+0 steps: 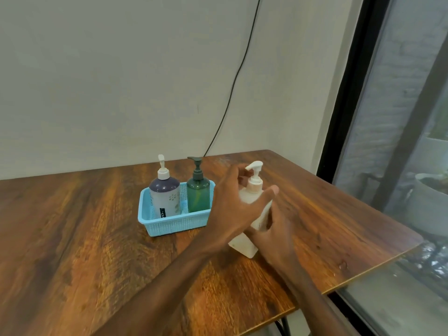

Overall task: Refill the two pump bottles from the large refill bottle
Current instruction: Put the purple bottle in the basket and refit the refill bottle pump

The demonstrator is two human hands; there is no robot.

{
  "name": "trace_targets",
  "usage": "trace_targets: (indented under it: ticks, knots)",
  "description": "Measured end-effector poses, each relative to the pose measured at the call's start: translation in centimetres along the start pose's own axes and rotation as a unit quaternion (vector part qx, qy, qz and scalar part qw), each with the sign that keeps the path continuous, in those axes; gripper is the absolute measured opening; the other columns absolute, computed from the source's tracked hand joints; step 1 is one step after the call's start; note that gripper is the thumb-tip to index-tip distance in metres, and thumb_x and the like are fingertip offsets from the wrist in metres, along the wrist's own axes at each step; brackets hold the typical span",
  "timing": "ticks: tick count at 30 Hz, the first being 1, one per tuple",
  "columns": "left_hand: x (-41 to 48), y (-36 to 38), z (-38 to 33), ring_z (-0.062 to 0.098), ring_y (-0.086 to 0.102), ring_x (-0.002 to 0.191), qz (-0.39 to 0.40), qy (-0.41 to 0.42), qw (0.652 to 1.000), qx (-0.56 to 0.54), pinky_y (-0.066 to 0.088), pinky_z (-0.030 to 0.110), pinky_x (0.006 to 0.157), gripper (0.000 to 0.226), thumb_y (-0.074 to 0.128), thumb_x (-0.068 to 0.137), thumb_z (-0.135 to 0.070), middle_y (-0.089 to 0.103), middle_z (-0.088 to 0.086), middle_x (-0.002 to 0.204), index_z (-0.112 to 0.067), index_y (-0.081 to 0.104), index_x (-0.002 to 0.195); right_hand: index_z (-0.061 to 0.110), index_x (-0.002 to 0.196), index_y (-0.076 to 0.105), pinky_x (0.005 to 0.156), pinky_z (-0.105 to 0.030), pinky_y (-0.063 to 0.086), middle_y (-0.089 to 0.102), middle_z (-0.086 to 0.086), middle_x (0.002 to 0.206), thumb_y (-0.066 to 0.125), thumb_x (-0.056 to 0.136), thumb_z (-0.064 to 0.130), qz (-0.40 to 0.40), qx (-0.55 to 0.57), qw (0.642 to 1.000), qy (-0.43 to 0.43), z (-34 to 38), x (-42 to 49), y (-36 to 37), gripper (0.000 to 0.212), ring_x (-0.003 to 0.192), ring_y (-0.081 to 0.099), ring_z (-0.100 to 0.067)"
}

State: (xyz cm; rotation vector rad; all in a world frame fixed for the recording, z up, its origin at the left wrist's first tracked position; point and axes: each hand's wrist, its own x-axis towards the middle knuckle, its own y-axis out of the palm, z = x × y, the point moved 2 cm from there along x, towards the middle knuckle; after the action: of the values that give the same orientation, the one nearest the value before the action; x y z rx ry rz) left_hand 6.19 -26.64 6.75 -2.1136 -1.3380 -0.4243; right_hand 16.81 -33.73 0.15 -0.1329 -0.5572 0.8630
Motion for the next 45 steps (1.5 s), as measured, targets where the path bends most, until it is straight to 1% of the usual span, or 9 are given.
trace_targets:
  ticks: [9,15,18,23,26,30,34,38,45]
  knots:
    - [1.4,-1.6,2.3,-0.002,0.071,0.110,0.033,0.004,0.998,-0.054,0.059,0.019,0.092,0.048,0.088,0.083,-0.022,0.076,-0.016,0.115,-0.043,0.061,0.116,0.033,0.149,0.036,0.092,-0.028,0.056,0.057,0.017,0.134,0.074,0.070,0.070,0.001,-0.002,1.000,0.000,-1.4,-0.1,0.6,0.095,0.116,0.058,-0.001]
    - [0.9,-0.5,1.8,-0.025,0.059,0.101,0.029,-0.015,0.999,-0.003,0.047,0.000,0.079,0.049,0.088,0.080,-0.051,0.065,-0.033,0.107,-0.050,0.055,0.117,0.032,0.146,0.038,0.081,-0.005,0.050,0.051,0.037,0.123,0.075,0.072,0.061,-0.002,0.012,1.000,-0.017,-1.1,-0.3,0.8,0.087,0.110,0.054,0.020]
    - [1.4,-0.6,2.0,-0.016,0.065,0.096,-0.007,0.003,1.000,0.007,0.053,0.006,0.078,0.041,0.092,0.073,-0.051,0.068,-0.031,0.097,-0.046,0.066,0.104,0.030,0.150,0.036,0.086,-0.016,0.056,0.058,0.025,0.128,0.077,0.074,0.058,-0.009,0.015,1.000,-0.018,-1.3,-0.2,0.8,0.090,0.113,0.059,0.009]
    - [2.4,-1.9,2.9,-0.001,0.068,0.118,0.121,-0.010,0.992,-0.029,0.056,0.027,0.103,0.036,0.081,0.093,-0.030,0.076,-0.019,0.122,-0.028,0.074,0.128,0.031,0.147,0.039,0.084,-0.012,0.054,0.059,0.021,0.128,0.077,0.075,0.058,-0.011,0.015,1.000,-0.021,-1.2,-0.3,0.8,0.086,0.111,0.059,0.008]
    - [2.2,-1.8,2.3,-0.001,0.065,0.126,0.162,-0.018,0.985,-0.050,0.049,0.018,0.102,0.042,0.067,0.098,-0.025,0.075,-0.019,0.127,-0.026,0.064,0.140,0.036,0.143,0.037,0.081,-0.006,0.051,0.055,0.031,0.122,0.076,0.075,0.056,-0.009,0.022,0.999,-0.024,-1.0,-0.3,0.8,0.081,0.108,0.056,0.014]
    - [1.7,-1.2,1.1,-0.012,0.063,0.107,0.065,0.006,0.998,0.027,0.051,0.007,0.083,0.061,0.076,0.073,-0.071,0.070,-0.026,0.115,-0.043,0.059,0.125,0.037,0.146,0.034,0.081,-0.011,0.052,0.050,0.036,0.124,0.074,0.074,0.063,-0.008,0.018,1.000,-0.025,-1.3,-0.2,0.8,0.087,0.111,0.055,0.015]
    - [2.0,-1.1,1.5,-0.011,0.067,0.094,0.006,-0.003,1.000,0.005,0.054,0.008,0.076,0.042,0.094,0.075,-0.044,0.073,-0.025,0.095,-0.043,0.064,0.106,0.033,0.148,0.034,0.082,-0.007,0.051,0.052,0.034,0.124,0.078,0.076,0.055,-0.010,0.022,0.999,-0.030,-1.2,-0.2,0.7,0.087,0.110,0.055,0.015]
    - [1.8,-1.4,1.7,-0.004,0.068,0.117,0.118,-0.008,0.991,-0.055,0.054,0.017,0.097,0.044,0.073,0.091,-0.017,0.079,-0.019,0.114,-0.022,0.066,0.134,0.032,0.144,0.037,0.078,-0.002,0.047,0.052,0.035,0.119,0.078,0.077,0.049,-0.007,0.030,0.999,-0.032,-1.0,-0.2,0.7,0.080,0.105,0.055,0.021]
    - [1.3,-0.5,0.6,-0.010,0.061,0.096,0.007,0.007,0.999,0.043,0.047,0.005,0.075,0.061,0.088,0.072,-0.058,0.061,-0.029,0.104,-0.043,0.054,0.121,0.035,0.145,0.034,0.080,-0.003,0.048,0.050,0.039,0.122,0.078,0.077,0.051,-0.003,0.037,0.999,-0.034,-1.1,-0.3,0.8,0.083,0.109,0.054,0.021]
